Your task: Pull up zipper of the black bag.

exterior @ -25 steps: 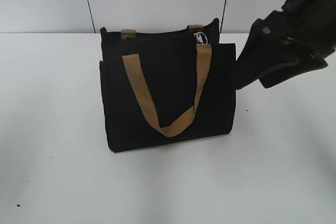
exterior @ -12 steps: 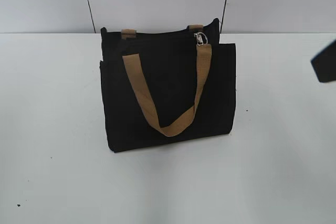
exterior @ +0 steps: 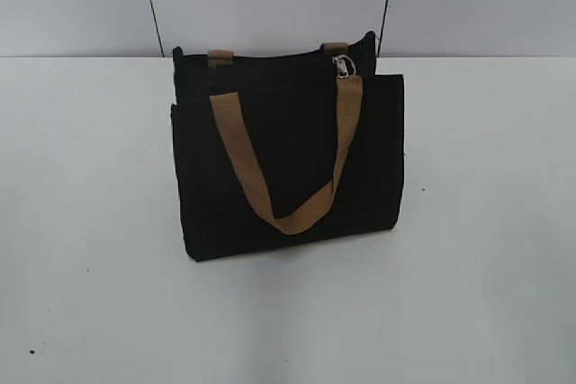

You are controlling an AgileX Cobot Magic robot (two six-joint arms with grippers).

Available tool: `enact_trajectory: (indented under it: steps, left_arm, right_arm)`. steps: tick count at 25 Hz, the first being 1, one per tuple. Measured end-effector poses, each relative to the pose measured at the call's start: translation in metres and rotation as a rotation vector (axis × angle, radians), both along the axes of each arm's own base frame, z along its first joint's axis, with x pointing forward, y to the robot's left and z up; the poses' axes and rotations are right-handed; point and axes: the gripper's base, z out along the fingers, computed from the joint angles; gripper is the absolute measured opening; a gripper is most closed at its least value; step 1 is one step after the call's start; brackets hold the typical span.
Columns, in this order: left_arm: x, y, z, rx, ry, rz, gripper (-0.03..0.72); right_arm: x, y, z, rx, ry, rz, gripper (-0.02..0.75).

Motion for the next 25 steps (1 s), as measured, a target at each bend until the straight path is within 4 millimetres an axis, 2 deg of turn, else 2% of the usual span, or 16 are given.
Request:
enact_trajectory:
  steps: [5,9,12,16,25]
  left_arm:
    - [-0.014,0.003,-0.022,-0.013,-0.015,-0.056,0.396]
    - [-0.026,0.006,-0.031,-0.039,-0.061,-0.085,0.394]
    - [-0.032,0.009,-0.033,-0.039,-0.111,-0.102,0.394]
    - [-0.032,0.009,-0.031,-0.051,-0.188,-0.117,0.394]
    - [-0.025,0.004,-0.035,-0.083,-0.226,-0.125,0.389]
  right_arm:
    - [-0.038,-0.021,-0.023,-0.049,-0.16,-0.079,0.592]
    - [-0.05,-0.029,-0.044,-0.077,-0.212,-0.106,0.592]
    - [-0.051,-0.03,-0.056,-0.087,-0.202,-0.11,0.589]
    - [-0.048,-0.029,-0.057,-0.078,-0.241,-0.118,0.573]
    - [-0.041,-0.028,-0.061,-0.071,-0.264,-0.123,0.565]
